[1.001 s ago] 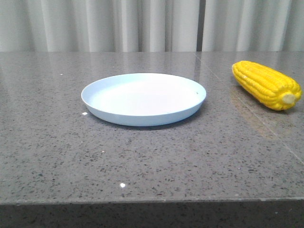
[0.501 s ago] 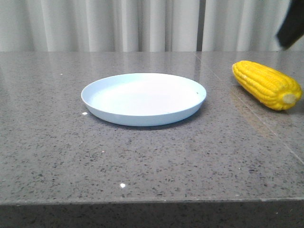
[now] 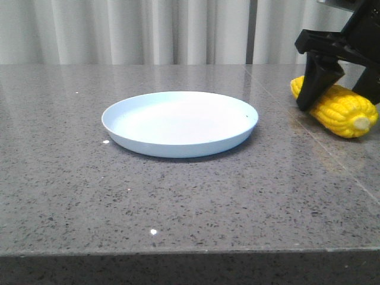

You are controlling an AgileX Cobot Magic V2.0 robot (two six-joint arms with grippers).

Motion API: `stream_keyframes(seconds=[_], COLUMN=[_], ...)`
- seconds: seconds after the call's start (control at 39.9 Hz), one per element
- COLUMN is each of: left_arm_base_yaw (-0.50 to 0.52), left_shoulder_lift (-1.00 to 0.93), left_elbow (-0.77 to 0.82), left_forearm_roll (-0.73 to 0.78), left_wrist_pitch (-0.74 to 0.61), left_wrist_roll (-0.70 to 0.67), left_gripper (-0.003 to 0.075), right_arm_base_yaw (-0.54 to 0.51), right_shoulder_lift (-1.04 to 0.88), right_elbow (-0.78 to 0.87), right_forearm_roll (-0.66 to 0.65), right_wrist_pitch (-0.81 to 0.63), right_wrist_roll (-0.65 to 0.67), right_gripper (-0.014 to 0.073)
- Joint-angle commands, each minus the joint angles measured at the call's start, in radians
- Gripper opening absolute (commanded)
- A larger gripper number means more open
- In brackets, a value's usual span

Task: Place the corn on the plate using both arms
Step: 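Lower the right gripper onto the yellow corn cob and grasp it, then carry the corn over the plate and lower it onto the plate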

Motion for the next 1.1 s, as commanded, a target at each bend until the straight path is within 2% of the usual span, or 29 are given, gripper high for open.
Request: stream_keyframes(seconds=[0.0,0.05,0.13,0.28,0.38,0.43,0.5,0.58,0.7,0.9,1.08], left_arm_base_yaw=[0.0,0.0,0.0,0.0,0.0,0.0,0.0,0.0,0.0,0.0,0.0], left_shoulder_lift=[0.009,0.009,0.009,0.009,0.009,0.009,0.009,0.009,0.009,0.009,0.009], left_elbow=[-0.026,-0.026,-0.026,-0.026,-0.026,-0.026,-0.026,-0.026,-0.026,-0.026,-0.026], left_forearm_roll=[0.005,0.005,0.005,0.005,0.005,0.005,0.005,0.005,0.005,0.005,0.005], left_wrist_pitch=[-0.084,-0.084,-0.084,-0.084,-0.084,-0.084,-0.084,-0.084,-0.084,-0.084,-0.084], left_wrist_roll=[0.001,0.001,0.001,0.001,0.001,0.001,0.001,0.001,0.001,0.001,0.001], left_gripper=[-0.002,-0.002,-0.002,-0.002,-0.002,-0.002,-0.002,-0.002,-0.002,-0.002,-0.002], right_arm_base_yaw=[0.001,0.001,0.001,0.013,0.061,0.098,0.179,0.273,0.407,0.535,0.578], right_shoulder_lift=[-0.04,-0.045,-0.062,-0.125,-0.146,-0.145,-0.138,-0.124,-0.076,0.043,0.126], right_elbow=[-0.033,-0.033,-0.033,-0.043,-0.095,-0.128,-0.17,-0.202,-0.263,-0.363,-0.398], right_forearm_roll=[0.018,0.018,0.017,0.013,-0.002,-0.047,-0.186,-0.349,-0.526,-0.551,-0.54], right_wrist_pitch=[-0.024,-0.025,-0.036,-0.065,-0.006,0.025,0.042,0.053,0.075,0.091,0.089], right_wrist_roll=[-0.009,-0.009,-0.009,-0.01,0.019,0.074,0.202,0.362,0.55,0.684,0.773], right_gripper=[0.031,0.0232,0.0162,0.016,0.0156,0.0136,0.0107,0.0108,0.0111,0.011,0.0154])
